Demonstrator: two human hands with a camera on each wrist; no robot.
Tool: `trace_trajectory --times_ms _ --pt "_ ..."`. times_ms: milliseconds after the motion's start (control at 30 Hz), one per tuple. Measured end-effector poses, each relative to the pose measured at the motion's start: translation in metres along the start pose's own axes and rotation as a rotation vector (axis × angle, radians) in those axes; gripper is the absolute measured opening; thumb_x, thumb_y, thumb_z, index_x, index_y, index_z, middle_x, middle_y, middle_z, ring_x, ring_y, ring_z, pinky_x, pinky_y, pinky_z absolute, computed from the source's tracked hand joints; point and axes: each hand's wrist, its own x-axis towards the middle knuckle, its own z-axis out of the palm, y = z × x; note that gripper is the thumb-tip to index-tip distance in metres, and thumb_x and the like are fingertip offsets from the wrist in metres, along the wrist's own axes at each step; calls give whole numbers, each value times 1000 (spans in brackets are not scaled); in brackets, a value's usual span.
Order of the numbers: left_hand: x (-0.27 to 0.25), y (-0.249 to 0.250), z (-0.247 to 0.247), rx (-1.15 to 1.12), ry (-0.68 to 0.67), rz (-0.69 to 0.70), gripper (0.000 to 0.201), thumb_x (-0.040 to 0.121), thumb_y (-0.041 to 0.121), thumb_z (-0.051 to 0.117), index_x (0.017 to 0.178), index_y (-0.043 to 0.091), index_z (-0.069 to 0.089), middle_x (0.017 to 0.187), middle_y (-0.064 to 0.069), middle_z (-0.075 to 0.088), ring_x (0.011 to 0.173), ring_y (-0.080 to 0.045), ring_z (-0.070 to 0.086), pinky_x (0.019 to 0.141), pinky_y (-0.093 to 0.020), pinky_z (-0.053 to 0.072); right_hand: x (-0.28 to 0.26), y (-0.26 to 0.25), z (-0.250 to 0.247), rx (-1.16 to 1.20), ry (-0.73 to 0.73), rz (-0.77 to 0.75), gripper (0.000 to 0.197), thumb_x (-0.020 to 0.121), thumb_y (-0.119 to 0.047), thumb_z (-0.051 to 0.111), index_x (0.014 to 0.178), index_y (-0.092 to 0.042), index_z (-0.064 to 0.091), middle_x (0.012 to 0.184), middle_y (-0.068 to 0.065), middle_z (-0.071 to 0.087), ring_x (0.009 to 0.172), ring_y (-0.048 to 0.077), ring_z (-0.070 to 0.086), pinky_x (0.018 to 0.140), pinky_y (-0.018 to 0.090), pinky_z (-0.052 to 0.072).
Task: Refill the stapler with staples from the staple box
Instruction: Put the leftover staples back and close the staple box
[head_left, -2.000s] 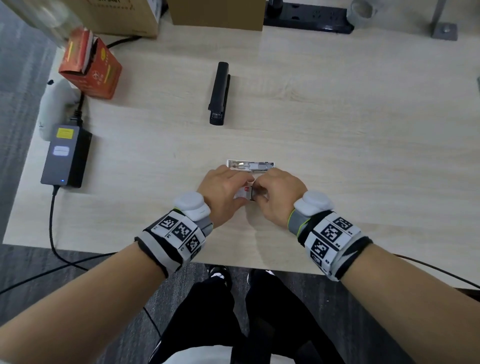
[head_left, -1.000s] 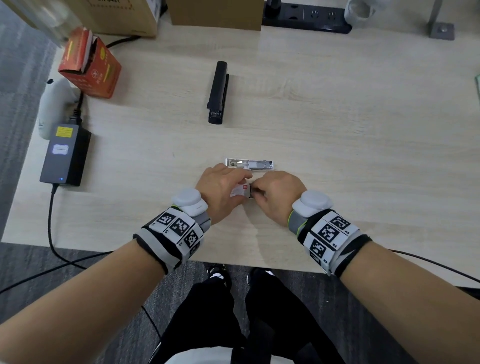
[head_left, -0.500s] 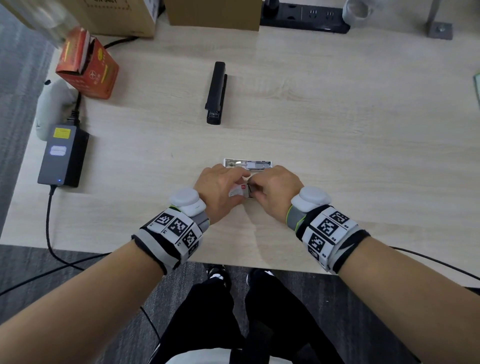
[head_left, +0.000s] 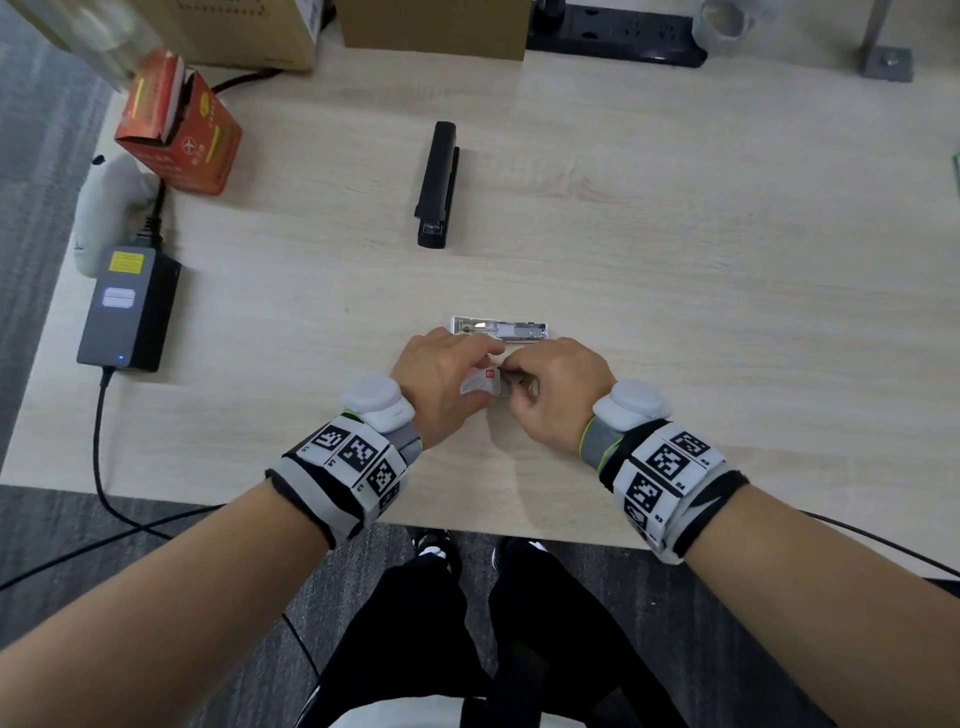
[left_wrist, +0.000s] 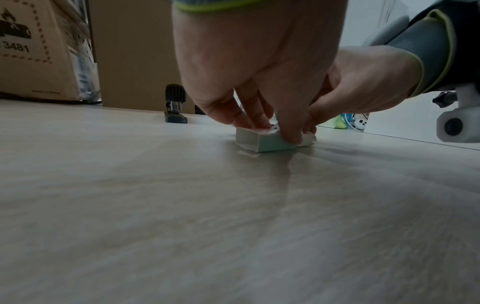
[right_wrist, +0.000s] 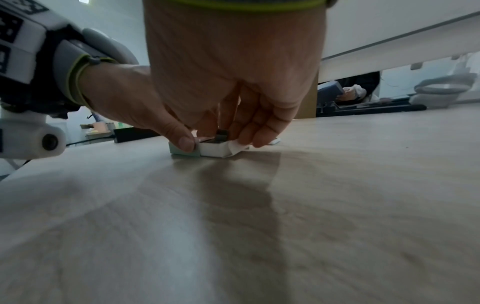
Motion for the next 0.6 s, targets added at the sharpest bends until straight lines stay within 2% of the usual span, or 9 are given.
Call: trace_trajectory --times_ms 67,133,200,267,367,467,600 --pt "0 1 -1 4 -3 3 47 72 24 75 116 20 58 101 -1 70 97 -27 56 83 -38 41 -3 2 -2 70 54 35 17 71 -12 62 87 -15 69 81 6 72 78 32 61 67 25 40" --pt "0 2 -2 11 -14 10 47 73 25 74 117 20 57 103 -1 69 99 -28 55 84 -40 42 -6 4 -5 169 89 80 23 71 -12 64 92 -16 70 84 5 73 80 29 64 72 31 50" --pt "-2 3 -3 24 -18 28 47 74 30 73 117 19 57 106 -3 67 99 -29 55 84 -41 43 -8 6 -7 259 126 120 24 70 -11 66 94 -17 71 82 2 72 75 23 65 73 35 54" --pt "-3 5 -4 18 8 37 48 74 34 72 116 19 57 109 -4 65 99 -29 54 83 -39 41 -9 7 -7 355 155 176 24 72 -10 68 94 -17 71 78 -4 69 68 13 63 72 29 54" --pt "-2 15 -4 -86 54 -13 43 74 30 73 115 22 58 105 0 67 97 -22 54 81 -31 40 -9 6 -3 539 172 250 23 73 -8 69 94 -19 71 74 -8 67 60 0 58 68 16 49" --pt "2 26 -5 -213 84 -82 35 74 22 71 108 23 61 93 5 68 87 -15 59 77 -34 50 -6 3 -3 643 176 282 20 75 -7 69 91 -18 71 70 -9 66 58 -1 57 63 12 47" --pt "5 32 -4 -381 114 -161 28 75 11 70 100 19 63 82 6 66 75 -13 63 72 -30 54 -6 5 -5 698 166 289 18 76 -7 70 90 -18 72 70 -10 67 62 5 62 65 17 51"
